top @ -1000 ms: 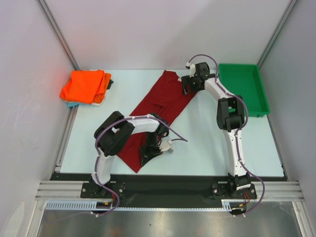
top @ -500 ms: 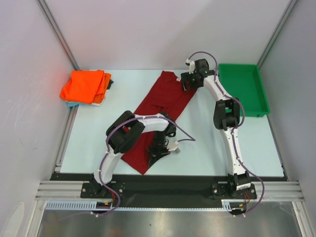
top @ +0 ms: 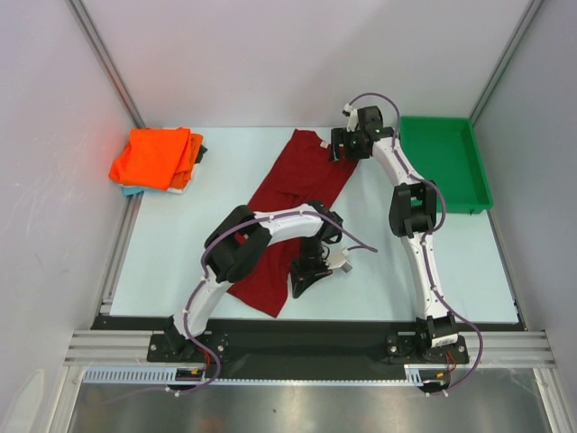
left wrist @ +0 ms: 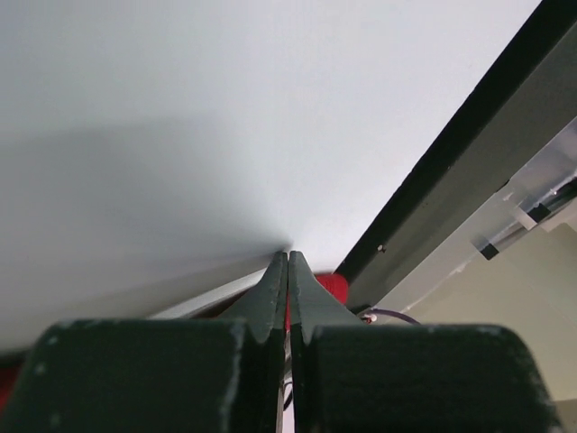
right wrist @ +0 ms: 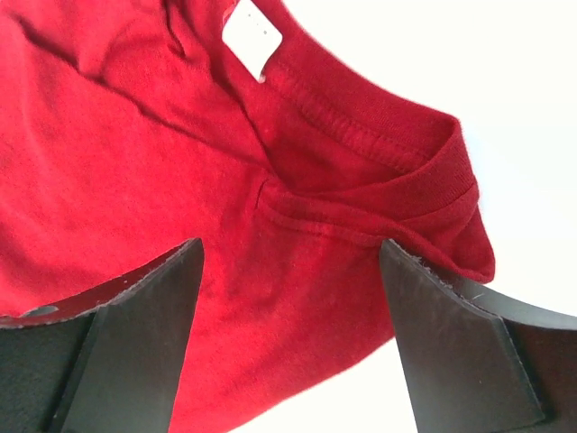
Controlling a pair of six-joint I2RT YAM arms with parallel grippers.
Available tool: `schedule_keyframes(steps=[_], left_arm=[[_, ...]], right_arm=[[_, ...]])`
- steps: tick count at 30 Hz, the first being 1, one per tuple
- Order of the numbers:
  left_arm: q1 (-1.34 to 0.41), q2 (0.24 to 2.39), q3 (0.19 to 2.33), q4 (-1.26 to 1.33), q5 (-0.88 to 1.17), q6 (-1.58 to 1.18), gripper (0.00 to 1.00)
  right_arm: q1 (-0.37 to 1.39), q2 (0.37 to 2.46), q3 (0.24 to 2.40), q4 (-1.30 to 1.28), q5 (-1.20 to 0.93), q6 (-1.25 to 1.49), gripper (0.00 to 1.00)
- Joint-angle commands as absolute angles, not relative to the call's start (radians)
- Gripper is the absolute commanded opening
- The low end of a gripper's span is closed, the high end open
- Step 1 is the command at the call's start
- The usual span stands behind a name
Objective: Fold and stack the t-shirts
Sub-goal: Fold the tshirt
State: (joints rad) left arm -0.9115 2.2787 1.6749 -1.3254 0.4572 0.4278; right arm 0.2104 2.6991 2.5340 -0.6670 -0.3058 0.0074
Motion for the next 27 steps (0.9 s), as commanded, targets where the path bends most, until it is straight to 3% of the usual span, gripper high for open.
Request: schedule_keyframes(steps=[1, 8, 10, 13, 27], left_arm=[[-0.937, 2.295, 1.738, -1.313, 0.498, 0.466, 0.0], [-0.945, 2.28, 1.761, -1.325, 0.483, 0.451, 0.02], [-0.953, 2.246, 1.738, -1.312, 0.431, 0.443, 0.17], [-0.969, 2.174, 1.685, -1.286, 0.309, 0.422, 0.3], [-0.992, 2.079, 1.485, -1.266, 0.155, 0.405, 0.34]], right_arm=[[0.219, 2.793, 2.603, -0.643, -0.353, 0.084, 0.84], [0.207, 2.855, 2.668, -0.559, -0.342, 0.147, 0.84], [0.201, 2.868, 2.695, -0.534, -0.334, 0.163, 0.84], [0.193, 2.887, 2.73, -0.483, -0.337, 0.183, 0.84], [0.181, 2.892, 2.743, -0.452, -0.348, 0.178, 0.84]])
